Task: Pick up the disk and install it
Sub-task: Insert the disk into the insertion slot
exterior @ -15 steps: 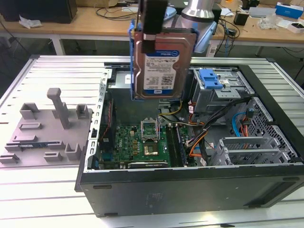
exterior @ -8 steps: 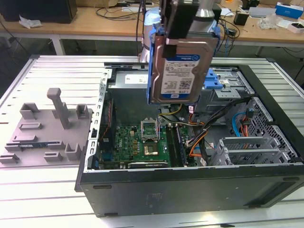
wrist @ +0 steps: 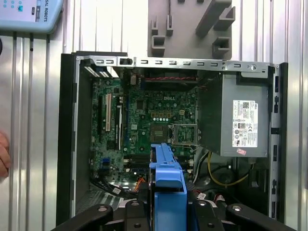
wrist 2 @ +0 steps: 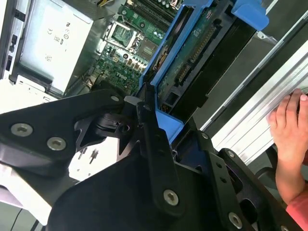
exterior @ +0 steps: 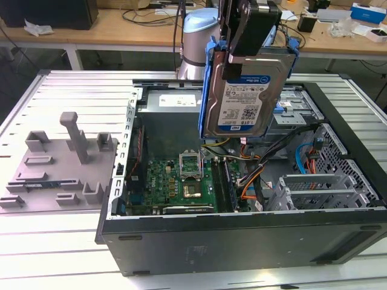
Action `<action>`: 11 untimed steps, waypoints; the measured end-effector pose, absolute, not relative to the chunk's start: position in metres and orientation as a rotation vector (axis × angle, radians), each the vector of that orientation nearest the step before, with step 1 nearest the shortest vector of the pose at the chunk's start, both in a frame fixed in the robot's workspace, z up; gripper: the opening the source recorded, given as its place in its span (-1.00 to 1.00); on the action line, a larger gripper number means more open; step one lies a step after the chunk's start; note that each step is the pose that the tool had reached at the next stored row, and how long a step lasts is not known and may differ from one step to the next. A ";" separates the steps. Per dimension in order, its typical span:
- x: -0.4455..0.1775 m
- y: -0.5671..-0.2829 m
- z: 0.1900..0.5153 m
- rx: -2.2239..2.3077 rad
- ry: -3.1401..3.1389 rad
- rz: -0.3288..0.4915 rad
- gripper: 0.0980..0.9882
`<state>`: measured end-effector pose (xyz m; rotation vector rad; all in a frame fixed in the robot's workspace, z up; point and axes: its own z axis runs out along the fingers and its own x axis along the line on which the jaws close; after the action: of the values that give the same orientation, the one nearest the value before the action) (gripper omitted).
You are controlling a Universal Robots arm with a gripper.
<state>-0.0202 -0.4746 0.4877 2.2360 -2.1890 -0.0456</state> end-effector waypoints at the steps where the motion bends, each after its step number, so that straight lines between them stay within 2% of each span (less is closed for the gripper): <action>1: -0.020 -0.475 0.488 2.236 -2.189 -0.046 -0.40; 11: -0.020 -0.475 0.487 2.237 -2.189 -0.045 -0.40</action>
<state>-0.0201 -0.4749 0.4866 2.2367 -2.1893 -0.0451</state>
